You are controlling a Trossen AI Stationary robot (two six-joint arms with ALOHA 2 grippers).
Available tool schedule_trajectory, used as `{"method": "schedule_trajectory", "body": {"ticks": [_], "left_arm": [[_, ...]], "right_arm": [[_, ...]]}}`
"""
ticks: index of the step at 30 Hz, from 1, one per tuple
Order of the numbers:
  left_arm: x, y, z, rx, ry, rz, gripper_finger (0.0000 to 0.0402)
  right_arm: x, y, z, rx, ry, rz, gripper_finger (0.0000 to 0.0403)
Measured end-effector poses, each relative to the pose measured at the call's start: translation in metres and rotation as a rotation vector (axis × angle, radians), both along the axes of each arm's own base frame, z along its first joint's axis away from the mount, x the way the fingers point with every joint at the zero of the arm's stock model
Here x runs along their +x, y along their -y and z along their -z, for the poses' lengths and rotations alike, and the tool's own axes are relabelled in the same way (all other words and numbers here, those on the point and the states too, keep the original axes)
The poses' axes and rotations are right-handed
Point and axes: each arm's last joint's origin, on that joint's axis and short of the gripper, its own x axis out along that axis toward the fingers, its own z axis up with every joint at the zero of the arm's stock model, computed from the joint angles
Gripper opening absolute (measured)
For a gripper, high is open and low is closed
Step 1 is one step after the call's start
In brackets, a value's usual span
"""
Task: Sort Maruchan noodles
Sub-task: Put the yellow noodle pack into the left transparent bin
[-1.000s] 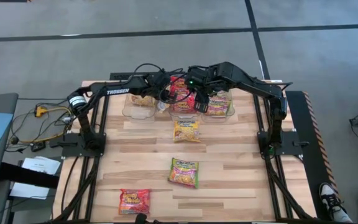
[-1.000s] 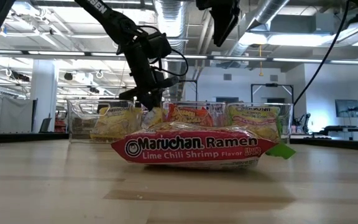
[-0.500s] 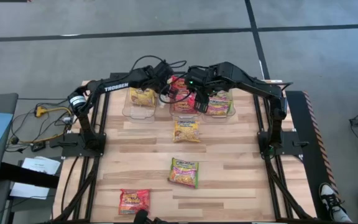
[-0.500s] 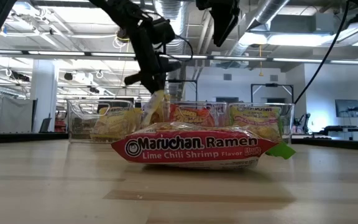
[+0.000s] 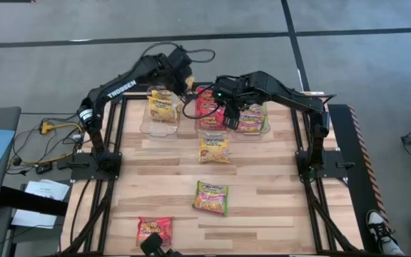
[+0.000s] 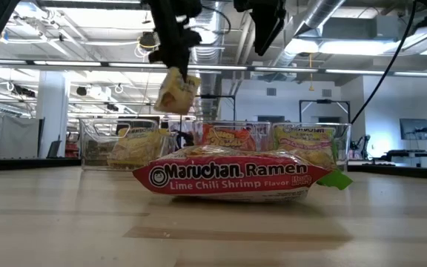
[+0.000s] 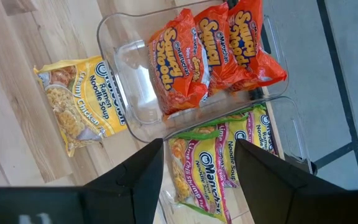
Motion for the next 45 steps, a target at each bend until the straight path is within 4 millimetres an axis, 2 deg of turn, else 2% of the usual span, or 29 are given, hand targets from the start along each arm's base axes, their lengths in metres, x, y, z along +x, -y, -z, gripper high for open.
{"method": "schedule_trajectory", "body": {"ticks": [6, 9, 12, 15, 18, 26, 38, 45], "left_arm": [[-0.026, 0.004, -0.038, -0.037, -0.077, 0.233, 0.0], [-0.042, 0.006, -0.044, -0.12, -0.109, 0.357, 0.0], [-0.059, 0.001, -0.049, -0.188, 0.002, 0.442, 0.0], [-0.075, -0.001, -0.053, -0.228, 0.021, 0.47, 0.0], [-0.083, -0.01, -0.044, -0.271, -0.024, 0.478, 0.0], [-0.09, -0.02, -0.024, -0.284, -0.015, 0.678, 0.0], [-0.095, -0.021, 0.052, -0.488, -0.179, 0.736, 0.0001], [-0.092, -0.023, 0.083, -0.474, -0.166, 0.771, 0.0001]], "right_arm": [[0.0, 0.0, 0.0, 0.0, 0.0, 0.0, 0.0222], [0.0, 0.0, 0.0, 0.0, 0.0, -0.001, 0.0222], [0.0, 0.0, 0.0, 0.0, 0.0, -0.001, 0.0222], [0.0, 0.0, 0.0, 0.0, 0.0, -0.001, 0.0222], [0.0, 0.0, 0.0, 0.002, 0.001, -0.002, 0.0222], [0.0, 0.0, 0.0, 0.015, 0.007, -0.008, 0.0222], [0.002, 0.0, 0.0, 0.02, 0.022, -0.011, 0.0222], [0.004, 0.0, -0.001, 0.014, 0.042, -0.011, 0.0222]]}}
